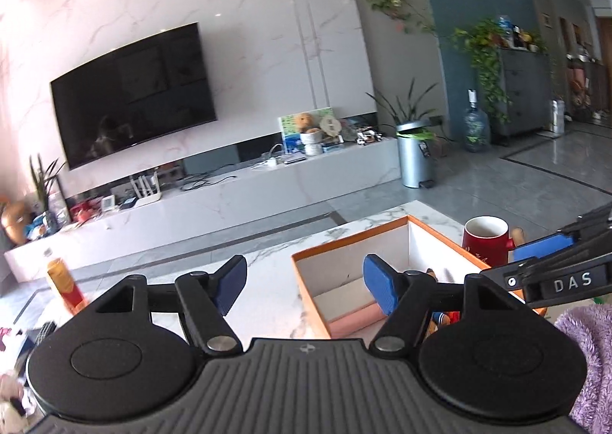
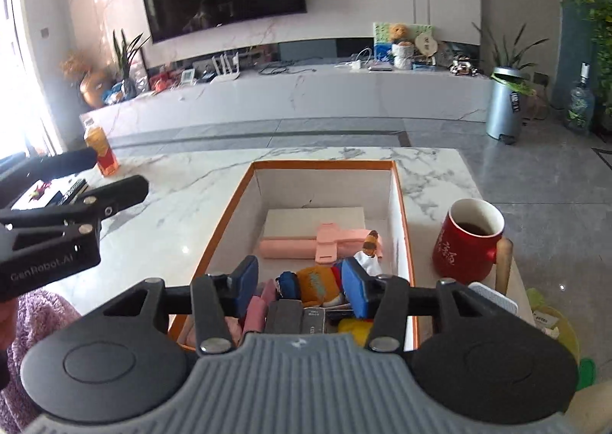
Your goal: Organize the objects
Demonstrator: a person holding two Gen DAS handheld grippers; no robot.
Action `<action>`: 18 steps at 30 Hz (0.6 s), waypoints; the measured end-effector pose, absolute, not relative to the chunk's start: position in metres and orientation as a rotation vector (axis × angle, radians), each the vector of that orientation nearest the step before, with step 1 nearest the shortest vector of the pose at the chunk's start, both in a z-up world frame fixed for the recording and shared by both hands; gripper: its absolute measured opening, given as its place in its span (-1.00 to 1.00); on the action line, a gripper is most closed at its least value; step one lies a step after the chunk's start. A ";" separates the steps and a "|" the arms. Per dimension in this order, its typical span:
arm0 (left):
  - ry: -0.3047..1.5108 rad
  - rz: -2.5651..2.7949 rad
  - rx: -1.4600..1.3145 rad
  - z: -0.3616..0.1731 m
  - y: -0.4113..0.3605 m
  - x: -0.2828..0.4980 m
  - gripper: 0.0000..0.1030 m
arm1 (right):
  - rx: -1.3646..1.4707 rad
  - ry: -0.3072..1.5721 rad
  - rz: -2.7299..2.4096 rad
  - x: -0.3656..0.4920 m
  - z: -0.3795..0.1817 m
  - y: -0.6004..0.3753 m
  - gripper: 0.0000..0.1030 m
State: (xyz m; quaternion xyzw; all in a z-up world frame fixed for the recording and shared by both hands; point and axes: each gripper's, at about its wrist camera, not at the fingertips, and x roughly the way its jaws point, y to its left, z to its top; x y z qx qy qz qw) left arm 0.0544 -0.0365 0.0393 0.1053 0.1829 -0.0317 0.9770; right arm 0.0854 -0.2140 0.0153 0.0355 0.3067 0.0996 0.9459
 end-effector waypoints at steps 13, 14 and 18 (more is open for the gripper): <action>0.443 0.005 0.237 0.029 -0.047 0.039 0.82 | 0.177 0.593 0.177 0.046 -0.012 -0.213 0.24; 0.451 0.006 0.236 0.028 -0.048 0.040 0.82 | 0.169 0.586 0.179 0.044 -0.012 -0.213 0.28; 0.485 -0.005 0.215 0.019 -0.051 0.041 0.82 | 0.133 0.574 0.143 0.039 -0.014 -0.214 0.31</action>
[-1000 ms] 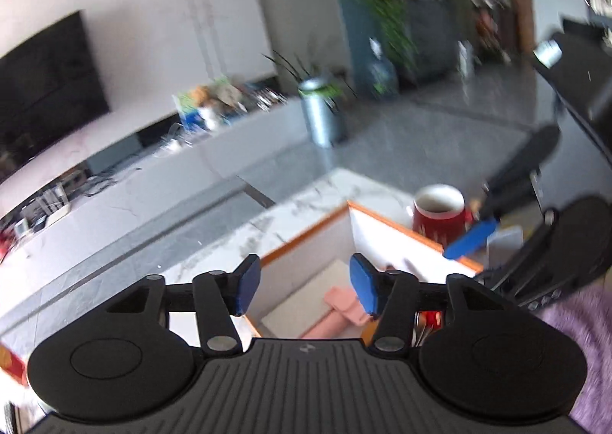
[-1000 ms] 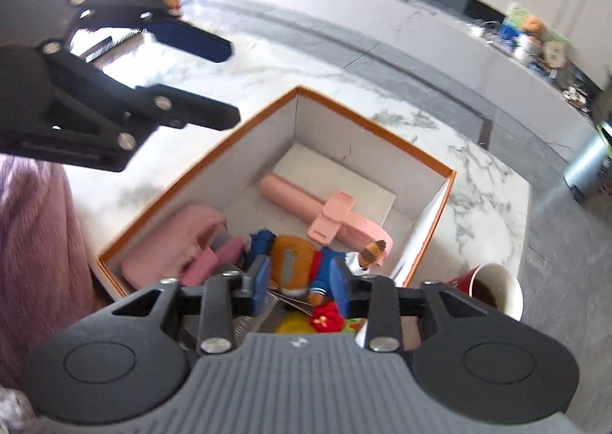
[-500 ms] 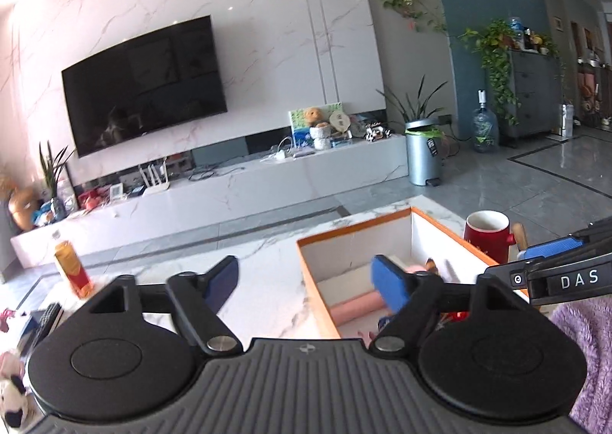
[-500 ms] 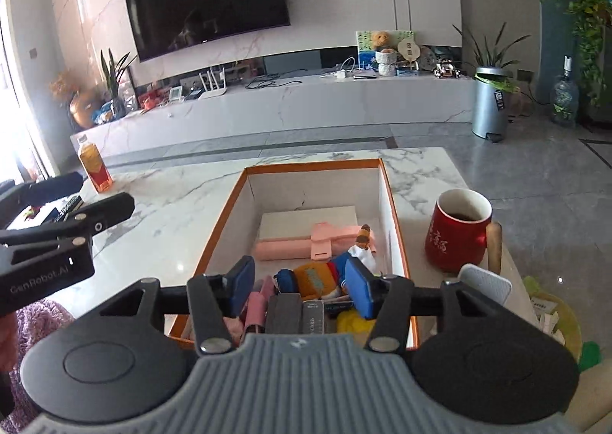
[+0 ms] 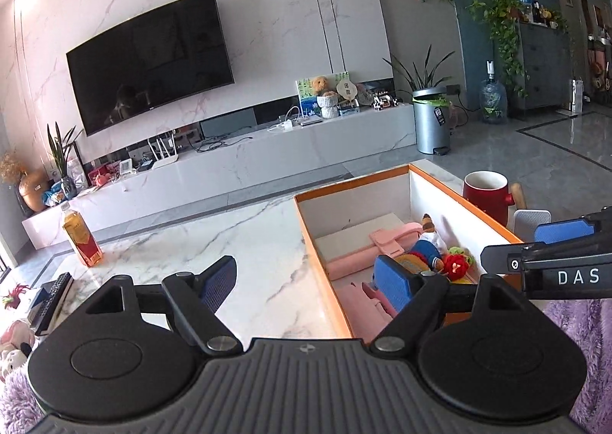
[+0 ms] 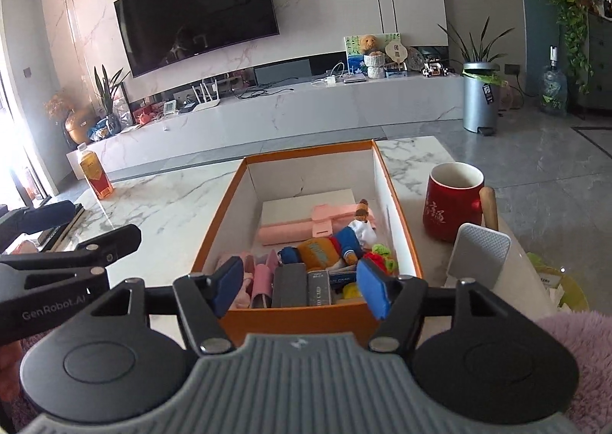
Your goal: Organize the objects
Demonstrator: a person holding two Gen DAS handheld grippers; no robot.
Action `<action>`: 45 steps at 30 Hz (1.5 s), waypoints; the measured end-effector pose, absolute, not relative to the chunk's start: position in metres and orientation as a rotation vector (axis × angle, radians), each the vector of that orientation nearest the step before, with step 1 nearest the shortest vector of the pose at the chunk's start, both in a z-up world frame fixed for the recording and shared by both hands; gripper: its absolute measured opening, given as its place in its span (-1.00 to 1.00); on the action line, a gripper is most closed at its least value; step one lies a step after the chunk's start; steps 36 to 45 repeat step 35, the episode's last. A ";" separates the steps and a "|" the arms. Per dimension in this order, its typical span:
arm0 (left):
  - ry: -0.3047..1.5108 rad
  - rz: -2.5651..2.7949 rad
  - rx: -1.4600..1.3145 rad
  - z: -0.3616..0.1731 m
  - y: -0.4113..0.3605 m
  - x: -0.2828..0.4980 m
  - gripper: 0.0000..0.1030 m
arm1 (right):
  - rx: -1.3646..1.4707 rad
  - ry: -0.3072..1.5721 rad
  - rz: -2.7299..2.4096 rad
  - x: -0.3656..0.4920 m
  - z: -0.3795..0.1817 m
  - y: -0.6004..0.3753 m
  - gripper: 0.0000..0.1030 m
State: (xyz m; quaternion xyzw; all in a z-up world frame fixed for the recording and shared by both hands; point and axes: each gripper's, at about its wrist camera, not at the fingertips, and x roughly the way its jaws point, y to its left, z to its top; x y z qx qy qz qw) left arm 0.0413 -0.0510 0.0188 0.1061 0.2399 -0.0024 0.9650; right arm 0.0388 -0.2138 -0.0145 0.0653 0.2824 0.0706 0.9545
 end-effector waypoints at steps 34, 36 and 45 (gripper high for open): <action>0.671 0.010 0.049 -0.020 -0.013 0.046 0.82 | 0.072 0.616 0.131 0.053 -0.041 -0.178 0.40; 0.669 0.011 0.047 -0.020 -0.013 0.047 0.82 | 0.071 0.615 0.129 0.053 -0.040 -0.178 0.41; 0.669 0.011 0.047 -0.020 -0.013 0.047 0.82 | 0.071 0.615 0.129 0.053 -0.040 -0.178 0.41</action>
